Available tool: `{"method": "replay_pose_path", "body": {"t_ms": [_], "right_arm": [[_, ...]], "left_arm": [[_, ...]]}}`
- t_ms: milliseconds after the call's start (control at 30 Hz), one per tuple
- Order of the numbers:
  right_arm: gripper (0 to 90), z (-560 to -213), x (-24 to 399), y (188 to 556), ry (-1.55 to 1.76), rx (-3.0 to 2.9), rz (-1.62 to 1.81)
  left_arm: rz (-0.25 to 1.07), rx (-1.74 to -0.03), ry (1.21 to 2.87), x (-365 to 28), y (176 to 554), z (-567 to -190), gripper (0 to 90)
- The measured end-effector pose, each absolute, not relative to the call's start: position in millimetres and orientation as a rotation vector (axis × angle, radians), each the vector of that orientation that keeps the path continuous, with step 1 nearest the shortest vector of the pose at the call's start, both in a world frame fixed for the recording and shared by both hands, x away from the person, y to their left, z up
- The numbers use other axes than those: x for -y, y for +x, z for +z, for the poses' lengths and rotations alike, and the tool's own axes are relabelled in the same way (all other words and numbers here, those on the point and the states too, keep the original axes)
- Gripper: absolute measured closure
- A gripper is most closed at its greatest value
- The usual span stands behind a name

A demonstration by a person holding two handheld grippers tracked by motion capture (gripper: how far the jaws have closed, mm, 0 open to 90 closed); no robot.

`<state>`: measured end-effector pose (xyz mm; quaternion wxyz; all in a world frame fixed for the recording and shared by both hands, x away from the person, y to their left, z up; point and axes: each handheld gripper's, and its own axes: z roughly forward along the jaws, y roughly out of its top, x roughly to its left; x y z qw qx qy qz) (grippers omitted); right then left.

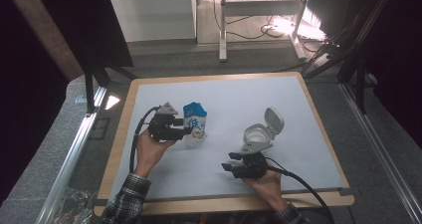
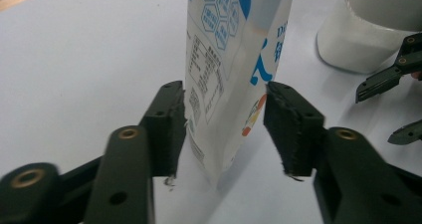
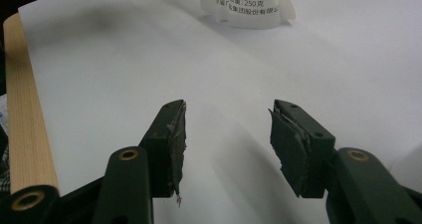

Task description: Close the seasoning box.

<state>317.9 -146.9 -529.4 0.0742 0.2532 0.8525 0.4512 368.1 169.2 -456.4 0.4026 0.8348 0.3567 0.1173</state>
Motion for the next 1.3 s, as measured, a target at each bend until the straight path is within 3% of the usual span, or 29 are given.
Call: {"method": "replay_pose_path", "body": {"t_ms": [333,533,1300], "right_arm": [[48.9,-528,148,315,0.741,-2.558,1.335],[49.5,-527,149,313,0.736,-2.558,1.328],[50.3,-526,165,305,0.742,-2.595,1.275]], "left_arm": [[0.253,-0.911,2.104,-176,358,-467,33.0],[0.299,-0.894,2.155,-174,346,-476,26.0],[0.396,-0.983,2.142,-185,293,-514,8.5]]}}
